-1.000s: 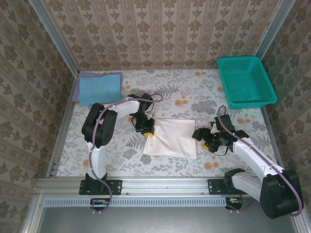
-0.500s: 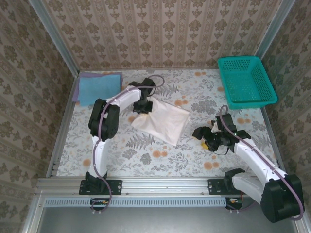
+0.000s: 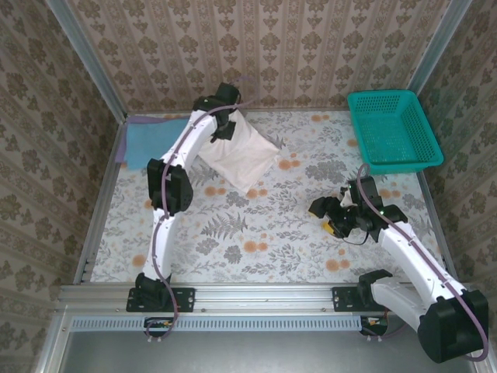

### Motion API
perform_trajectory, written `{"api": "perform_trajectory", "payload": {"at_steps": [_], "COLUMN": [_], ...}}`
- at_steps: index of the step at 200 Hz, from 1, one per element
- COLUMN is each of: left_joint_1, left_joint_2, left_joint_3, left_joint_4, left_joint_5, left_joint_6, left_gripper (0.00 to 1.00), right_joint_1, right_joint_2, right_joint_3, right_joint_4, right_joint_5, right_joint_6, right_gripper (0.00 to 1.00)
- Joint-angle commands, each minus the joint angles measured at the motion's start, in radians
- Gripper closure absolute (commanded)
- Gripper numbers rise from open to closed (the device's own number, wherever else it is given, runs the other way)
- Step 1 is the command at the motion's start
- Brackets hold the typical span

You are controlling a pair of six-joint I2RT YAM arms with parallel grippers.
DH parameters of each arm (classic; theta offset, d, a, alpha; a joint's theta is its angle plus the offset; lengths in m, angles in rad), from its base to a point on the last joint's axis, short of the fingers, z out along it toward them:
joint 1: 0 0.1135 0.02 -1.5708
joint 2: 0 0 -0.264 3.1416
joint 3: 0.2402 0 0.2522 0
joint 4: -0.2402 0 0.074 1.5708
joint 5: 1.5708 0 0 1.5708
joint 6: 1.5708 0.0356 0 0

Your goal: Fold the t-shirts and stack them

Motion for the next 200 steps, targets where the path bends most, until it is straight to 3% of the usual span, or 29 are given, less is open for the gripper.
{"api": "perform_trajectory", "payload": {"at_steps": [1, 59, 200], "left_joint_1": [0.059, 0.143, 0.313], "left_joint_2": [0.009, -0.09, -0.243], "left_joint_3": [0.074, 0.085, 0.064], "left_joint_4": [-0.129, -0.149, -0.16], "left_joint_5": [-0.065, -0.038, -0.019], "left_joint_6": [0.056, 0.103, 0.072], "left_gripper": [1.0, 1.0, 1.0], "right_joint_1": [0.005, 0.006, 0.061], "right_joint_2": [0.006, 0.064, 0.175], "right_joint_3": [0.037, 0.067, 0.123], "right_joint_4": [-0.051, -0.051, -0.012], "right_joint_5": [-0.021, -0.03, -0.027], "right_joint_6": [0.017, 0.016, 0.034], "right_gripper": [0.3, 0.31, 0.31]}}
